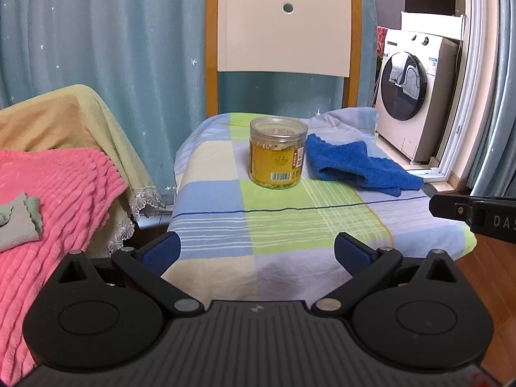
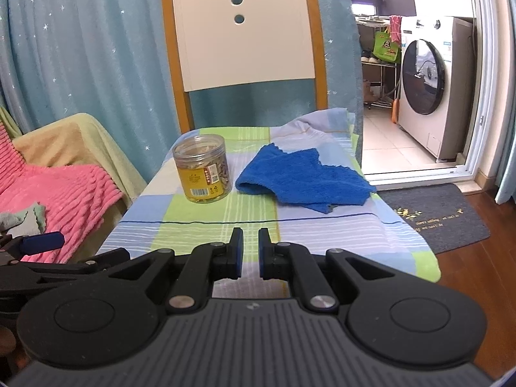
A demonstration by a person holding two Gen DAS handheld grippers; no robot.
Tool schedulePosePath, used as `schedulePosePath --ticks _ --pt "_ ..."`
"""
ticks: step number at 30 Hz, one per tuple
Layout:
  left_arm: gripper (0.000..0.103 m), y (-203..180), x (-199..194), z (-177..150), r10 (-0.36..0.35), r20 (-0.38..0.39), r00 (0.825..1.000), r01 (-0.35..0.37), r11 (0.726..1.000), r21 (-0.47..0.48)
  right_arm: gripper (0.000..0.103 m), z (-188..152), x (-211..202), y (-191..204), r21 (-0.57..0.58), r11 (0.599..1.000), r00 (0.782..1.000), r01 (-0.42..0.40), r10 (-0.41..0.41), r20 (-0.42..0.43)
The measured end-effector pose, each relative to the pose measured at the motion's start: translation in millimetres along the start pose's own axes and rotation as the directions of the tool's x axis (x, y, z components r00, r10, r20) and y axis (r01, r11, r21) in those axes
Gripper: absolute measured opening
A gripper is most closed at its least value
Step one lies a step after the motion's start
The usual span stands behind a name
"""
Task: Clean container
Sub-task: 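Move the right gripper toward the blue towel beside the jar, then grasp the blue towel with the right gripper and lift it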
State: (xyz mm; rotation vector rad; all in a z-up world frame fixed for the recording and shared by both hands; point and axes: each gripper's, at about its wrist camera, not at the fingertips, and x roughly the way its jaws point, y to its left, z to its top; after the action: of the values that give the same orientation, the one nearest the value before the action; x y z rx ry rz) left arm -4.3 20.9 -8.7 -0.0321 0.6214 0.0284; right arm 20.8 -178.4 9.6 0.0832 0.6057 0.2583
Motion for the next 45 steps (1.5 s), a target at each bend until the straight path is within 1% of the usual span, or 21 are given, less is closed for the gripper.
schedulePosePath --ticks 13,23,27,30,33,36,38,40,42,43,45 --pt "0.102 13.3 19.5 10.3 0.011 -0.025 1.000 -0.012 1.000 -0.024 0.005 4.4 29.0 7.4 0.006 1.000 0.999 -0.016 0.016 -0.037" --pt "0.102 21.2 37.6 22.6 -0.008 -0.032 0.999 0.008 1.000 -0.010 0.005 19.2 53.1 13.5 -0.001 1.000 0.999 -0.018 0.018 -0.051" --pt "0.102 27.3 46.2 28.1 -0.031 -0.037 0.999 0.030 0.999 -0.023 0.005 21.8 61.9 13.3 -0.007 1.000 0.998 -0.012 0.012 -0.055" --pt "0.102 32.2 54.7 32.5 -0.049 -0.051 0.998 0.047 0.998 -0.047 0.005 24.1 69.2 13.4 -0.055 0.999 0.998 0.003 -0.007 -0.059" --pt "0.102 31.6 60.6 35.6 -0.052 -0.056 0.997 0.051 0.999 -0.019 0.005 24.6 77.8 14.9 -0.147 0.988 0.997 0.035 -0.044 -0.058" --pt "0.102 31.0 65.3 40.4 -0.057 -0.058 0.997 0.058 0.998 0.018 0.005 25.4 88.7 18.3 -0.266 0.962 0.996 0.065 -0.080 -0.047" --pt "0.102 31.1 67.0 42.8 -0.056 -0.057 0.997 0.058 0.998 0.034 0.005 26.2 96.9 25.2 -0.373 0.924 0.994 0.090 -0.106 -0.023" --pt "0.102 31.8 68.5 44.9 -0.057 -0.056 0.997 0.060 0.997 0.045 0.005 25.9 105.5 34.2 -0.489 0.862 0.989 0.133 -0.147 0.010" --pt "0.102 33.1 70.3 46.8 -0.058 -0.054 0.997 0.060 0.997 0.051 0.005 24.1 113.5 39.9 -0.573 0.803 0.984 0.166 -0.173 0.042" --pt "0.102 33.9 71.6 48.0 -0.057 -0.052 0.997 0.059 0.997 0.053 0.005 23.2 117.8 42.3 -0.608 0.773 0.982 0.178 -0.183 0.055" --pt "0.102 34.8 75.1 48.7 -0.057 -0.051 0.997 0.060 0.997 0.052 0.005 22.6 128.9 46.7 -0.667 0.723 0.980 0.177 -0.189 0.054"
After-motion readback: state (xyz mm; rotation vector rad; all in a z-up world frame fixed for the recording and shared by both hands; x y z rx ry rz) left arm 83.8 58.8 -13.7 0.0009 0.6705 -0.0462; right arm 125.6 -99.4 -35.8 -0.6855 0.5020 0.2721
